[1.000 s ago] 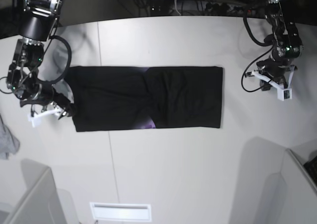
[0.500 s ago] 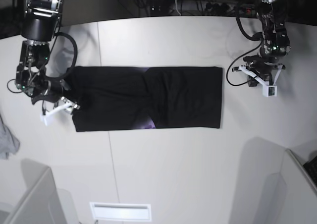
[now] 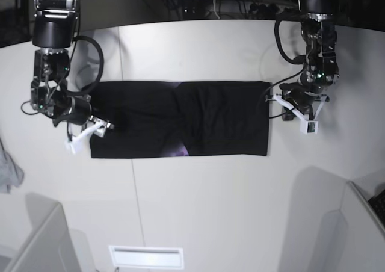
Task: Fold the T-shirt properly
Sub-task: 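Grasp the strip's end with the right gripper and fold it over the middle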
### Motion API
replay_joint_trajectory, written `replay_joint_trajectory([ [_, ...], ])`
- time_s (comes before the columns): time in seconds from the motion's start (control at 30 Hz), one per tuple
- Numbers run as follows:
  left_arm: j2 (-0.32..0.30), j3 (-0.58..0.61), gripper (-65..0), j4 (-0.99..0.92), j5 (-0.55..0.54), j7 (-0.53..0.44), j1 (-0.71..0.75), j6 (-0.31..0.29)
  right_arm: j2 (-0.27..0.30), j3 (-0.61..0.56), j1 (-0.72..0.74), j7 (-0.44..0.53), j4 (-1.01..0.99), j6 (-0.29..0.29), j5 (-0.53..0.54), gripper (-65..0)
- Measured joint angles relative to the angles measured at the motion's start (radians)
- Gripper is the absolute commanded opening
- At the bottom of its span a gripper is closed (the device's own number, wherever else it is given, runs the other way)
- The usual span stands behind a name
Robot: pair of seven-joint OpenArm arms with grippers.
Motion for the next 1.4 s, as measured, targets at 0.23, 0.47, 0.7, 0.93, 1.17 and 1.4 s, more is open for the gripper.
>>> replay_joint_trajectory([
  [0.23, -0.002, 0.031, -65.0, -0.064, -0.005, -0.028, -0.05, -0.003, 0.011, 0.0, -0.025, 0.044, -0.004, -0.001, -0.014, -58.4],
  [0.47, 0.001, 0.179, -65.0, -0.081, 0.0, -0.054, -0.085, 0.007, 0.029, -0.008, -0.029, 0.019, 0.057, -0.024, -0.048, -65.0],
  [0.7, -0.003, 0.255, -65.0, -0.078, 0.003, -0.044, -0.11, 0.008, 0.034, -0.108, -0.031, -0.012, 0.304, -0.16, -0.252, -65.0],
  [0.93, 0.005, 0.278, -65.0, -0.077, -0.002, -0.045, -0.113, 0.003, -0.011, -0.197, -0.038, -0.077, 0.469, -0.271, -0.28, -65.0],
  [1.17, 0.001, 0.274, -65.0, -0.076, -0.005, -0.044, -0.109, 0.0, -0.076, -0.196, -0.047, -0.137, 0.632, -0.291, -0.278, -65.0],
  [1.4, -0.006, 0.272, -65.0, -0.076, -0.013, -0.045, -0.105, -0.004, -0.122, -0.235, -0.054, -0.14, 0.658, -0.292, -0.297, -65.0],
])
